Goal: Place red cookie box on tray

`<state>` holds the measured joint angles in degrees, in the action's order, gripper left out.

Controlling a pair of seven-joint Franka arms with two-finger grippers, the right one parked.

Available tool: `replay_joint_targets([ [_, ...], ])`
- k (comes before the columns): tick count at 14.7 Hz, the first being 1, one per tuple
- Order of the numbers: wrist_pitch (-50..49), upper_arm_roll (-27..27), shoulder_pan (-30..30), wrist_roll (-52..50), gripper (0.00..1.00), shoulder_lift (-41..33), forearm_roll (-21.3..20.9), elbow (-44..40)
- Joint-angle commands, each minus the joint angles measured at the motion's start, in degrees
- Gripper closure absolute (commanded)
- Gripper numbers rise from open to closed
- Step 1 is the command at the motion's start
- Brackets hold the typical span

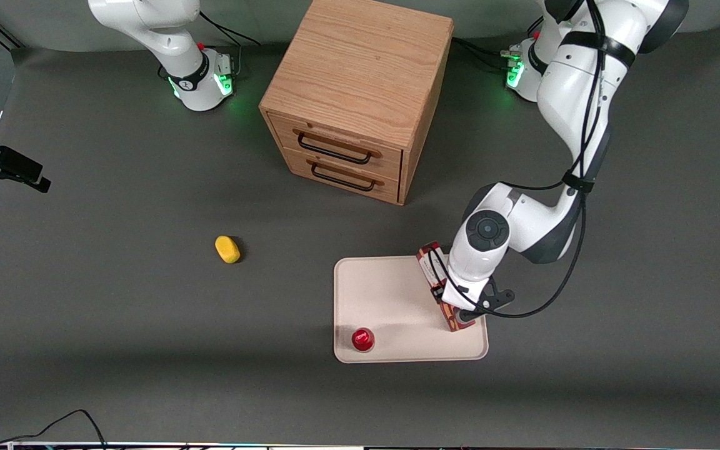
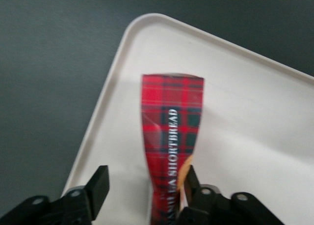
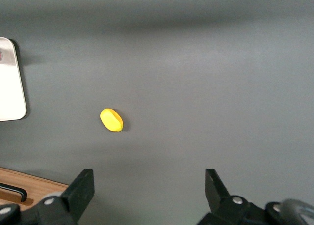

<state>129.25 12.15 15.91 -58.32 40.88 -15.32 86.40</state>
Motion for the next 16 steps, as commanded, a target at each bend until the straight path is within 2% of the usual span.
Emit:
replay_joint_targets([
  [1, -15.98, 1.12, -1.32, 6.26, 0.0, -5.44, 3.95, -4.38],
  [3, -25.94, 0.69, -2.46, 13.29, 0.0, -10.09, 8.36, -5.63],
  [7, -35.99, -0.1, -6.76, 23.66, 0.0, -20.02, 10.66, -2.49],
  [10, -34.51, -5.45, -7.21, 30.09, 0.0, -30.74, 13.73, 8.92],
  [13, -29.96, -11.86, -7.13, 42.19, 0.0, -40.84, 13.74, 20.7],
  [16, -29.76, -16.71, -6.95, 51.01, 0.0, -48.5, 13.74, 27.05],
])
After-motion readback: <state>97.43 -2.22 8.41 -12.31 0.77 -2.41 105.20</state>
